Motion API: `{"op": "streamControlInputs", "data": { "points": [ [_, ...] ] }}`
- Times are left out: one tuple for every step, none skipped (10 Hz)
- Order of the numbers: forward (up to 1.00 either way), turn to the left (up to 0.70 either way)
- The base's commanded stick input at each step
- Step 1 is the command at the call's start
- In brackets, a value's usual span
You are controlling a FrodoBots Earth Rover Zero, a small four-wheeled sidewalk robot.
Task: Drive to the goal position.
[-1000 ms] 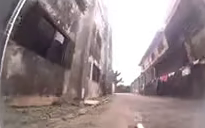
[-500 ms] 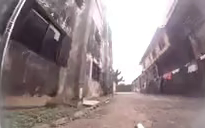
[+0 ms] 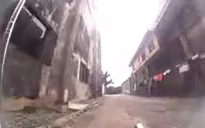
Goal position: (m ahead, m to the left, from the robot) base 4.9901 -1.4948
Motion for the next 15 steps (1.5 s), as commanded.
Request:
{"op": "streamControlInputs", "data": {
  "points": [
    [0.84, -0.25],
    [0.84, -0.25],
    [0.84, -0.25],
    [0.84, -0.25],
    [0.84, -0.23],
    [0.84, -0.17],
    [0.84, -0.10],
    [0.84, -0.06],
    [0.84, -0.02],
    [0.84, 0.02],
    [0.84, 0.06],
    [0.84, 0.06],
    [0.84, 0.06],
    [0.84, 0.06],
    [0.84, 0.06]
  ]
}}
